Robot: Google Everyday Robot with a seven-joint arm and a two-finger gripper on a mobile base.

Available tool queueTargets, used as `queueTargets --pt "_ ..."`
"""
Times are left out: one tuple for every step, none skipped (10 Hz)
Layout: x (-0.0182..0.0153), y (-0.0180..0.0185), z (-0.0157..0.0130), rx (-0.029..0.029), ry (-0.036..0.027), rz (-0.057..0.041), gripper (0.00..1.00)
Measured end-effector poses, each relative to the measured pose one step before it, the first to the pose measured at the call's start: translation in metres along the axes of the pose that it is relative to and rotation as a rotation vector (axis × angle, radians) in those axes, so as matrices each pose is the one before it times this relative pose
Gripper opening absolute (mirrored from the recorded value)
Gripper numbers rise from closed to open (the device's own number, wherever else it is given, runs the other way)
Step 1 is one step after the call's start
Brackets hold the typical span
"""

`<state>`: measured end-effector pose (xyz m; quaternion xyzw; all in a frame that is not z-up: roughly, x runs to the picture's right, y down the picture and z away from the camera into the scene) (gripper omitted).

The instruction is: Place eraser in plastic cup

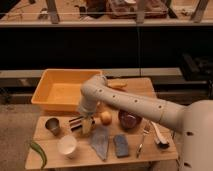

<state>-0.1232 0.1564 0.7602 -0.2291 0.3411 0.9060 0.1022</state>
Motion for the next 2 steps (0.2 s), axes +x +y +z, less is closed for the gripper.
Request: queueTargets --pt "-0.00165 0.00059 -0.00397 -0.00911 -0.00297 0.00548 0.8" --pt "-0.00222 -0.00039 -0.00498 -0.01231 0.00622 0.00072 0.8"
